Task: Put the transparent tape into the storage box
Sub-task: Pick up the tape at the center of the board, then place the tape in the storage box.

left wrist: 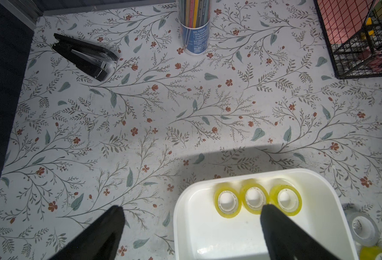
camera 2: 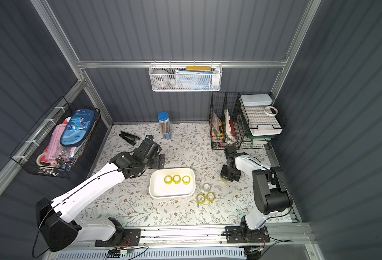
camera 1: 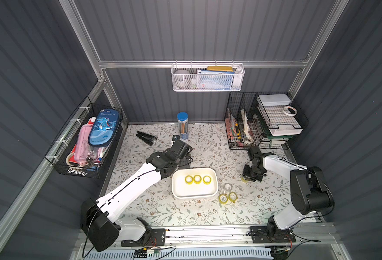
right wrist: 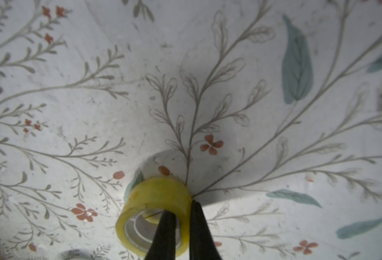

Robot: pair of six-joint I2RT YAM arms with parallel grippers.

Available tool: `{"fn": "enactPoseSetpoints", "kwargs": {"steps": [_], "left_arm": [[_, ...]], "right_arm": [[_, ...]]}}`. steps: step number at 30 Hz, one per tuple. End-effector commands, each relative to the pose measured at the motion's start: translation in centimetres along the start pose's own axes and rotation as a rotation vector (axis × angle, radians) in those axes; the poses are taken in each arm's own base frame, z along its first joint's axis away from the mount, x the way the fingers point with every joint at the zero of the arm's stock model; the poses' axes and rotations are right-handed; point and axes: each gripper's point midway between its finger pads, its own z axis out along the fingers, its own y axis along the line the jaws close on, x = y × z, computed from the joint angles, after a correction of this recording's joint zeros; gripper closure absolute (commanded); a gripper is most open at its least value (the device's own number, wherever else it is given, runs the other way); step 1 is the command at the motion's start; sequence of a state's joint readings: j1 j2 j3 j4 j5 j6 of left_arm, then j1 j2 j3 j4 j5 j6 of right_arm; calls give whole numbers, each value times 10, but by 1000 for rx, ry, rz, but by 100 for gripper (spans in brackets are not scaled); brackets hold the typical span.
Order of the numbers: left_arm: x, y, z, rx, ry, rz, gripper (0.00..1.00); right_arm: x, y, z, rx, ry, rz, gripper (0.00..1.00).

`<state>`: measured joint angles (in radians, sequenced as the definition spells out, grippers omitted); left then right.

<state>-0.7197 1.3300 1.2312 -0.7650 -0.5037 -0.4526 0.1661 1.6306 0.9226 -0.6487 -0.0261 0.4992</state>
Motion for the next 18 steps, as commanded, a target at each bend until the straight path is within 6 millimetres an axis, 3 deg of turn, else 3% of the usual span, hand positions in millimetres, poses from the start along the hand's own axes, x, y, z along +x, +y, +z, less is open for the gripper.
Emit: {"fn": "enactPoseSetpoints", "kwargs": {"steps": [1, 6, 10, 14, 18], "left_arm": [[4, 16, -7, -38, -2, -39, 1], [7, 26, -8, -22, 17, -108, 1], [14, 33, 3, 28, 70, -180, 1], [21, 42, 11, 40, 113, -227, 1], [26, 62, 21, 48, 127, -315, 1]], "right_arm": [[-11, 16, -25, -17, -53, -51, 100], [-22, 48, -63, -39, -134, -160, 100], [-20, 82, -92, -65, -183, -267, 100], [-8, 125, -116, -102, -218, -409, 100], [19, 173, -128, -138, -216, -573, 100]]}}
